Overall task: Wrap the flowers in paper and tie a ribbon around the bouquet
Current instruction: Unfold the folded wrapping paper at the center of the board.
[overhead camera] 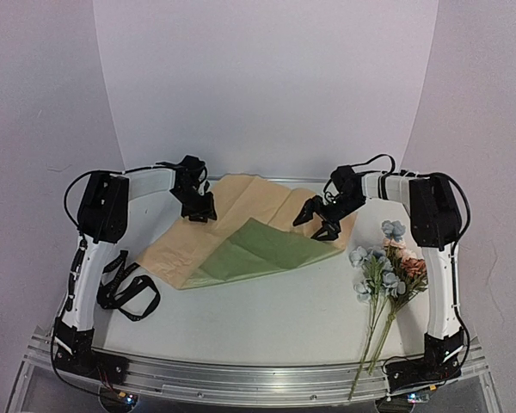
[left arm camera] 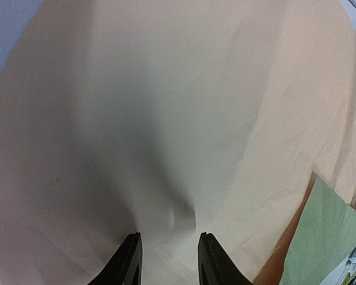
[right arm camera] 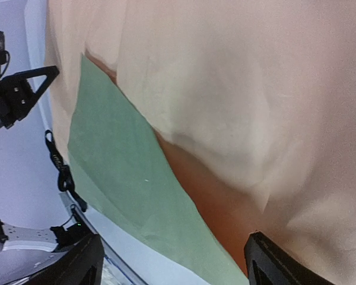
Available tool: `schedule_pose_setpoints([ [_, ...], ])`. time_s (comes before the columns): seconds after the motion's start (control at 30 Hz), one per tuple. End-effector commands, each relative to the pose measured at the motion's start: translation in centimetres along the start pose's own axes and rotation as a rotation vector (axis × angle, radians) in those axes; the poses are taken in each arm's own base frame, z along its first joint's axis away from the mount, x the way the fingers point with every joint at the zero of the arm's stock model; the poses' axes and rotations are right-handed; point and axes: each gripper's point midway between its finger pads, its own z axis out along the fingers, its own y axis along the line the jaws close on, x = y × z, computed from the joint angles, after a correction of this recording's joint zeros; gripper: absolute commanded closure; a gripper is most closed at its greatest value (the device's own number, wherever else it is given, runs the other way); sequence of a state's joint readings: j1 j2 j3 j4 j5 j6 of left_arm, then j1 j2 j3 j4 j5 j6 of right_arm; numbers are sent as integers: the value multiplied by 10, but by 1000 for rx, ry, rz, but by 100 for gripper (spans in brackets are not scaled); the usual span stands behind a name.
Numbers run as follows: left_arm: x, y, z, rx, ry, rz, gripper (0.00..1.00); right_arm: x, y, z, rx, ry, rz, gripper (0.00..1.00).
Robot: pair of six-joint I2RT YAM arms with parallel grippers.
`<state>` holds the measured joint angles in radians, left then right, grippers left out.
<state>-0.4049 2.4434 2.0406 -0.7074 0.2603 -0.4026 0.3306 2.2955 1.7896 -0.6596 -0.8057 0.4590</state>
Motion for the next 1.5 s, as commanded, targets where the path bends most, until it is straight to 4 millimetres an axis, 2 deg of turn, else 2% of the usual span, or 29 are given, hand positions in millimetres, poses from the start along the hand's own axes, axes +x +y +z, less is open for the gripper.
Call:
schedule_pose_setpoints([
  [0.0,-7,1,8,-1,2,-5,66,18,29,0,-141,70,48,21],
  [0.1,-9,2,12,-5,4,-5,66,26,41,1,-176,88,44,30],
  [0.27,-9,6,15,-13,9,-10,66,43,57,4,-197,120,17,39],
  [0.57,-8,18,18,-39,11,-51,69,77,70,-2,-144,109,-125,53],
  [0.73,-9,24,20,-49,9,-80,72,106,75,3,-110,149,-199,59],
  [0.93,-9,29,21,-51,7,-106,74,143,73,4,1,199,-333,82],
  [1.07,-9,33,23,-56,10,-126,76,166,66,0,123,206,-459,92],
  [1.27,-6,39,30,-56,26,-153,78,201,47,-3,361,195,-701,100],
  [1.47,-5,40,31,-49,29,-165,79,225,29,-2,545,191,-890,99],
])
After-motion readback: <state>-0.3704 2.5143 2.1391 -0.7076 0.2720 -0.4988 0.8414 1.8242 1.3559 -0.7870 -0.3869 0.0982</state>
